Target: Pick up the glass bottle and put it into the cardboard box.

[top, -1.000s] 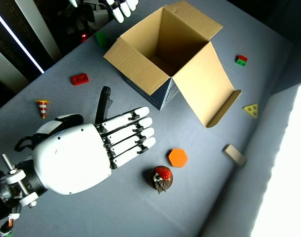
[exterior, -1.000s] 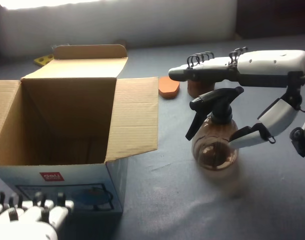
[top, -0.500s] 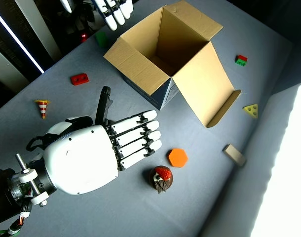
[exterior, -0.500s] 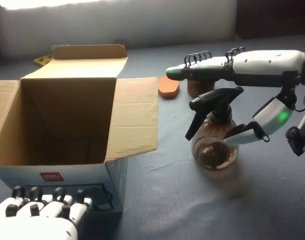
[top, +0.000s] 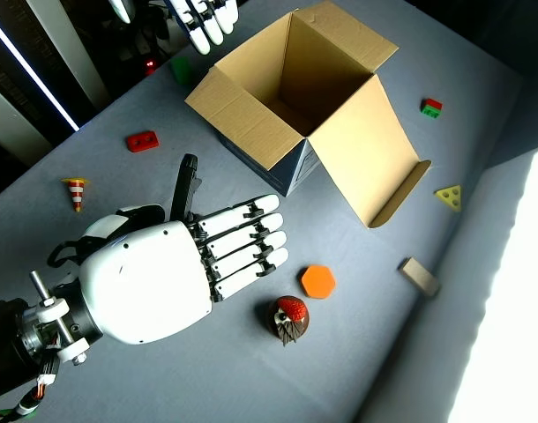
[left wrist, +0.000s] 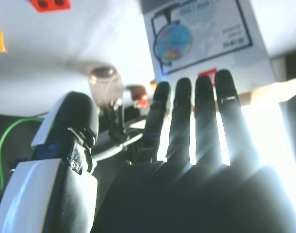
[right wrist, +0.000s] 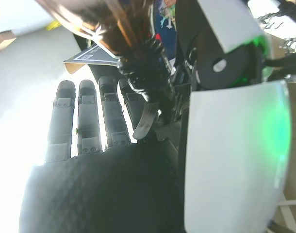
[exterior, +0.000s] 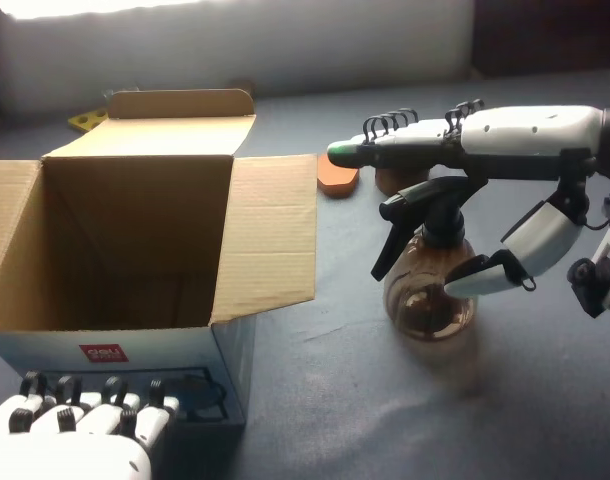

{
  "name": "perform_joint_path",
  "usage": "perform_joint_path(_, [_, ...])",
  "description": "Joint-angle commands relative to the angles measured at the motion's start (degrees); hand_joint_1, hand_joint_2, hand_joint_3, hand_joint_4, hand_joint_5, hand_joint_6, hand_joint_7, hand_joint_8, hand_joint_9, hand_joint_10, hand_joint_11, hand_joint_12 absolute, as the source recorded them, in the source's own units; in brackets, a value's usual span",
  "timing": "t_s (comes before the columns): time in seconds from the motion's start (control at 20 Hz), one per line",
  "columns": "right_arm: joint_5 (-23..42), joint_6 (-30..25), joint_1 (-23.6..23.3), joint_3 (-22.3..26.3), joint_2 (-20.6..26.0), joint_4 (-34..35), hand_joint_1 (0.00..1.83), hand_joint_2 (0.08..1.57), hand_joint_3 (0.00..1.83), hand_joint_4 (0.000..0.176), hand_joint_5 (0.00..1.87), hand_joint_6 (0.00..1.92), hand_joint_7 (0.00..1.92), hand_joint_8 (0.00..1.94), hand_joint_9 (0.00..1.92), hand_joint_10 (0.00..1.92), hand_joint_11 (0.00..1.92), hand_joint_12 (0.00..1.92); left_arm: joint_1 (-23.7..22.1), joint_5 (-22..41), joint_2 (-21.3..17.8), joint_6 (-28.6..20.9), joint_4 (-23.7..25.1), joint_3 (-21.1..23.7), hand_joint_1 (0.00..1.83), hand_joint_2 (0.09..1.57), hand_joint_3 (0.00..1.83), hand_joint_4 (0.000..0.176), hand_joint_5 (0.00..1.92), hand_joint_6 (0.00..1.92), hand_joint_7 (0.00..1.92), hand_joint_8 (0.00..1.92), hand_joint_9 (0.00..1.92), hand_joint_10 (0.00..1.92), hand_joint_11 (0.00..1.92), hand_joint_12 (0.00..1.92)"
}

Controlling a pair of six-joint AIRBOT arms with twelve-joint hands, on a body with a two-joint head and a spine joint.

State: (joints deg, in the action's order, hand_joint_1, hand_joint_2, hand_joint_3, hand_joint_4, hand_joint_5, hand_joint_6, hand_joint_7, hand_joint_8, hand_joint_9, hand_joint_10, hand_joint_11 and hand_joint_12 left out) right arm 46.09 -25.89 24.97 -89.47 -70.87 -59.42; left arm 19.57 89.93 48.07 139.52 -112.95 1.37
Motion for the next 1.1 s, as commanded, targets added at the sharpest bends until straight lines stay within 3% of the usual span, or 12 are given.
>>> perform_joint_path(0.0, [3.8, -0.4, 0.0, 0.2, 0.1, 3.3, 1.08, 0.71, 0.47, 0.0, 0.0, 0.0, 0.03, 0.01, 0.02, 0.01, 0.0, 0.0, -0.1, 1.3, 0.4, -0.3, 4.7, -0.2, 0.19, 1.31, 0.0, 0.0, 0.13, 0.0, 0.14, 0.0, 0.13, 0.0, 0.0, 0.53])
perform_joint_path(0.05, [3.6, -0.4, 0.0, 0.3, 0.1, 3.1, 1.08, 0.71, 0.47, 0.0, 0.0, 0.0, 0.03, 0.01, 0.02, 0.01, 0.0, 0.0, 0.1, 1.3, 0.5, -0.3, 4.7, -0.2, 0.19, 1.31, 0.0, 0.0, 0.13, 0.0, 0.14, 0.0, 0.13, 0.0, 0.0, 0.53])
perform_joint_path(0.1, [3.5, -0.4, 0.1, 0.3, 0.1, 3.1, 1.06, 0.82, 0.38, 0.0, 0.12, 0.14, 0.25, 0.03, 0.13, 0.19, 0.0, 0.3, 0.2, 1.3, 0.6, -0.5, 4.7, -0.3, 0.19, 1.31, 0.0, 0.0, 0.13, 0.0, 0.15, 0.0, 0.13, 0.0, 0.0, 0.53])
perform_joint_path(0.15, [3.5, -0.4, 0.2, 0.4, 0.1, 2.9, 1.06, 0.82, 0.38, 0.0, 0.12, 0.14, 0.25, 0.03, 0.13, 0.19, 0.0, 0.3, 0.2, 1.3, 0.8, -0.6, 4.7, -0.3, 0.19, 1.31, 0.0, 0.0, 0.13, 0.0, 0.15, 0.0, 0.13, 0.0, 0.0, 0.53])
perform_joint_path(0.2, [3.5, -0.3, 0.4, 0.4, 0.1, 2.9, 1.13, 0.92, 0.35, 0.0, 0.38, 0.66, 0.65, 0.25, 0.33, 0.73, 0.0, 1.51, 0.4, 1.3, 1.1, -0.6, 4.9, -0.5, 0.19, 1.31, 0.0, 0.0, 0.13, 0.0, 0.15, 0.0, 0.13, 0.0, 0.0, 0.53])
perform_joint_path(0.25, [3.3, -0.2, 0.5, 0.5, 0.1, 2.8, 1.15, 0.92, 0.36, 0.0, 0.46, 0.9, 0.73, 0.47, 0.41, 0.96, 0.06, 1.71, 0.5, 1.3, 1.4, -0.6, 5.1, -0.6, 0.19, 1.31, 0.0, 0.0, 0.13, 0.0, 0.15, 0.0, 0.13, 0.0, 0.0, 0.53])
perform_joint_path(0.3, [3.2, -0.1, 0.5, 0.5, 0.1, 2.8, 1.2, 1.07, 0.16, 0.0, 0.7, 1.26, 0.97, 0.85, 0.66, 1.13, 0.37, 1.76, 0.5, 1.3, 1.7, -0.6, 5.1, -0.7, 0.18, 1.31, 0.0, 0.0, 0.13, 0.0, 0.15, 0.0, 0.13, 0.0, 0.0, 0.53])
perform_joint_path(0.35, [3.2, -0.1, 0.5, 0.5, 0.1, 2.8, 1.22, 1.09, 0.13, 0.0, 0.78, 1.28, 1.03, 0.97, 0.85, 1.22, 0.62, 1.73, 0.6, 1.3, 1.9, -0.6, 5.2, -0.7, 0.18, 1.32, 0.0, 0.0, 0.14, 0.01, 0.15, 0.0, 0.13, 0.0, 0.0, 0.53])
perform_joint_path(0.4, [3.2, -0.1, 0.5, 0.5, 0.1, 2.8, 1.23, 0.98, 0.33, 0.0, 0.82, 1.23, 1.06, 1.05, 0.97, 1.27, 0.79, 1.69, 0.8, 1.3, 2.2, -0.6, 5.3, -0.8, 0.18, 1.32, 0.0, 0.0, 0.14, 0.01, 0.15, 0.0, 0.13, 0.0, 0.0, 0.53])
perform_joint_path(0.55, [3.5, 0.1, 0.3, 0.5, 0.1, 2.8, 1.36, 1.13, 0.06, 0.0, 0.74, 1.22, 0.96, 1.1, 0.85, 1.4, 0.83, 1.7, 1.2, 1.3, 2.5, -1.2, 5.6, -0.9, 0.17, 1.32, 0.0, 0.0, 0.13, 0.0, 0.15, 0.0, 0.13, 0.0, 0.0, 0.52])
perform_joint_path(0.75, [5.3, 0.0, -0.7, 0.5, 0.5, 2.2, 1.36, 1.15, 0.04, 0.0, 0.75, 1.23, 0.96, 1.08, 0.85, 1.4, 0.79, 1.71, 1.5, 1.3, 2.5, -1.8, 6.2, -0.9, 0.18, 1.32, 0.0, 0.0, 0.14, 0.0, 0.15, 0.0, 0.13, 0.0, 0.0, 0.51])
perform_joint_path(1.05, [10.3, -0.6, -6.5, 1.9, 4.6, -0.3, 1.36, 1.15, 0.02, 0.0, 0.77, 1.22, 0.96, 1.09, 0.84, 1.4, 0.77, 1.72, 1.1, 2.8, 3.0, -2.9, 7.9, -0.6, 0.19, 1.31, 0.0, 0.0, 0.15, 0.01, 0.16, 0.0, 0.14, 0.0, 0.0, 0.55])
